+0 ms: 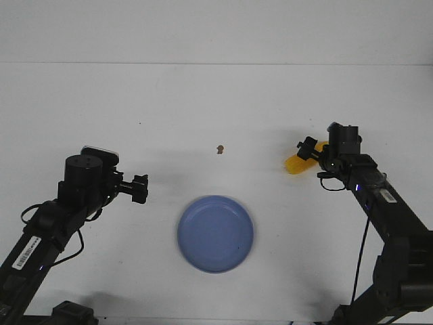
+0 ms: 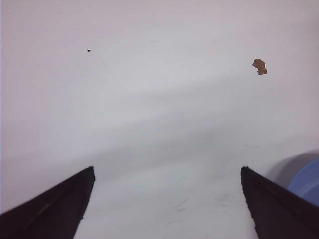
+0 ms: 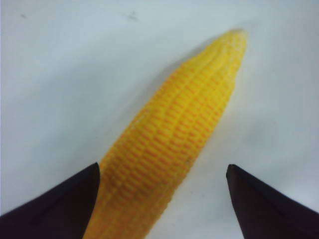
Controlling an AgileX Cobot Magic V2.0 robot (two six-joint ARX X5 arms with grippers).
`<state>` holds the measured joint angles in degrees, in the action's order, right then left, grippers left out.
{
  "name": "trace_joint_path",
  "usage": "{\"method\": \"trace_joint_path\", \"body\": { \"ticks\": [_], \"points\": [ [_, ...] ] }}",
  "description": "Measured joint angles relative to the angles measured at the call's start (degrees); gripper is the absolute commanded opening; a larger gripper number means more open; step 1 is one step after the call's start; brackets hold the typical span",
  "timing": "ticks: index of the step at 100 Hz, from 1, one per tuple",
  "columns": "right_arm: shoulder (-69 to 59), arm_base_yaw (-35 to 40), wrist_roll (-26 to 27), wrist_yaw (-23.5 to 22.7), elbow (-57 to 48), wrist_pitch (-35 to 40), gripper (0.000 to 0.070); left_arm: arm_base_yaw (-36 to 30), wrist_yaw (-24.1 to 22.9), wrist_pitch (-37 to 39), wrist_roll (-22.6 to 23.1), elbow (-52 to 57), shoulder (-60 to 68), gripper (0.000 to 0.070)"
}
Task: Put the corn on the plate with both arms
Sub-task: 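Grasp the yellow corn cob with the right gripper, then carry the corn with the right gripper over the blue plate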
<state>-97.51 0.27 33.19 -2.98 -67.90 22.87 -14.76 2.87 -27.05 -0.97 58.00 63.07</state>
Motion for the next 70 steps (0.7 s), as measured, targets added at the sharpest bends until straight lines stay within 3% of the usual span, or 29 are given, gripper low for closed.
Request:
{"method": "trace_joint_path", "body": {
  "ticks": [31,35,48,61,70],
  "points": [
    [-2.6,-0.3,1.4,-1.8,-0.3,-4.4,0.0519,0.0,0.0,-0.1,0.0,0.0,0.0,0.0598],
    [-2.8,-0.3,1.4,-1.8,-0.3,-4.8,0.0472,0.0,0.0,-0.1,0.0,0.0,0.0,0.0598],
    [-2.9,-0.3,1.4,-2.4,-0.3,-5.7,0.0202,0.0,0.0,-0.1,0.0,0.0,0.0,0.0598],
    [-2.9,-0.3,1.3,-4.3,-0.3,-6.5,0.0086,0.0,0.0,-0.1,0.0,0.0,0.0,0.0598],
    [-2.9,-0.3,1.3,-4.7,-0.3,-6.5,0.0054,0.0,0.0,-0.1,0.0,0.0,0.0,0.0598]
  ]
}}
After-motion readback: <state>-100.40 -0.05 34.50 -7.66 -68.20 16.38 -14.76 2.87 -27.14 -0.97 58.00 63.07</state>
